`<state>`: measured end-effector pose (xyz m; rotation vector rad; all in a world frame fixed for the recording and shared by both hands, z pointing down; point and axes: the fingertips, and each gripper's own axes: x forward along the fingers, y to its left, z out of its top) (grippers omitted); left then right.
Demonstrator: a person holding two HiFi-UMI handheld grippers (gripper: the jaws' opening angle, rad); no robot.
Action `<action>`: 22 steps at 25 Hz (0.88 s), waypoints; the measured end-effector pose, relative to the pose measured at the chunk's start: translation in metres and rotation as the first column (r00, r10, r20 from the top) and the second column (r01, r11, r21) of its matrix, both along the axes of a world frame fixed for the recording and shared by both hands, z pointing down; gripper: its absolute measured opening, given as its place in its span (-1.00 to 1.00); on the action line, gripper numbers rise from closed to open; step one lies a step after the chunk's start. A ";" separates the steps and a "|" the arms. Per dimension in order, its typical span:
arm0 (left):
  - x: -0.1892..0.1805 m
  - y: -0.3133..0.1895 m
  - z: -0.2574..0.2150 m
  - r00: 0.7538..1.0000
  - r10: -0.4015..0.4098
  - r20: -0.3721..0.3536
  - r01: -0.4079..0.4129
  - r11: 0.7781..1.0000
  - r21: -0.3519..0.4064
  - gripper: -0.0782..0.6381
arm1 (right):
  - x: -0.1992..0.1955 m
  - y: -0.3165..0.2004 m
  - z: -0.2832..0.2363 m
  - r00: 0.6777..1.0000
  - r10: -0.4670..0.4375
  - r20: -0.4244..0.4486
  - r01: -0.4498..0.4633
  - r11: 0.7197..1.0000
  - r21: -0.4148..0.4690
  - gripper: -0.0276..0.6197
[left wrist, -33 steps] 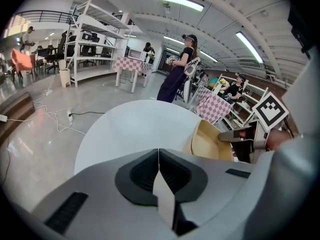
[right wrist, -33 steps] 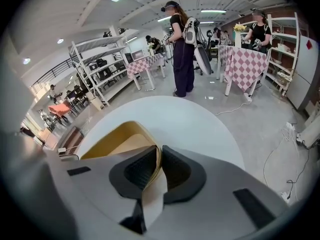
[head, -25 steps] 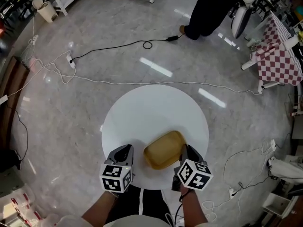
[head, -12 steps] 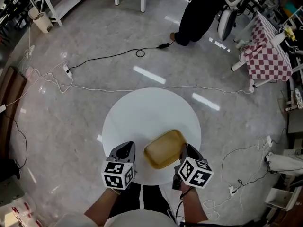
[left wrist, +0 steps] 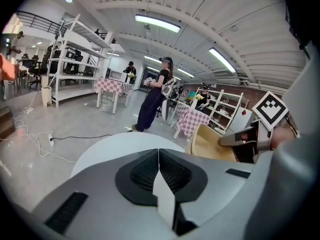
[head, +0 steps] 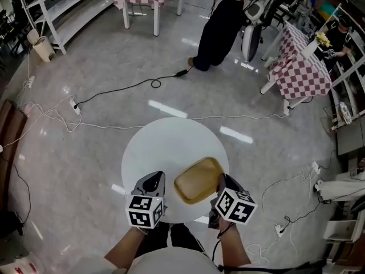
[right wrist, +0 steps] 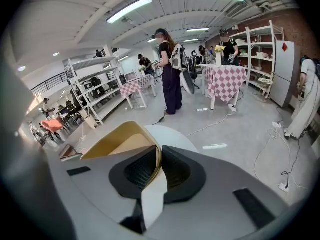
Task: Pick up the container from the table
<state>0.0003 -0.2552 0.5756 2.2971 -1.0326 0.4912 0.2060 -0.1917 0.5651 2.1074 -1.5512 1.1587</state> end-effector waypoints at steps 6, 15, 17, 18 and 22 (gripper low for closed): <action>0.017 -0.012 -0.044 0.997 0.051 -0.056 -0.044 0.992 0.117 -0.73 | 0.009 0.006 -0.029 0.999 0.054 -0.006 -0.054 0.997 0.050 -0.74; 0.027 -0.016 -0.081 0.985 0.127 -0.121 -0.099 0.972 0.213 -0.73 | 0.011 0.013 -0.057 0.992 0.127 -0.017 -0.124 0.985 0.121 -0.74; 0.029 -0.017 -0.087 0.981 0.138 -0.133 -0.106 0.968 0.227 -0.73 | 0.012 0.016 -0.061 0.989 0.147 -0.021 -0.143 0.982 0.123 -0.74; 0.030 -0.017 -0.090 0.980 0.146 -0.135 -0.111 0.965 0.236 -0.73 | 0.012 0.018 -0.062 0.988 0.155 -0.021 -0.151 0.981 0.123 -0.74; 0.036 -0.016 -0.092 0.974 0.179 -0.138 -0.141 0.958 0.250 -0.73 | 0.013 0.031 -0.059 0.983 0.184 -0.019 -0.180 0.977 0.114 -0.74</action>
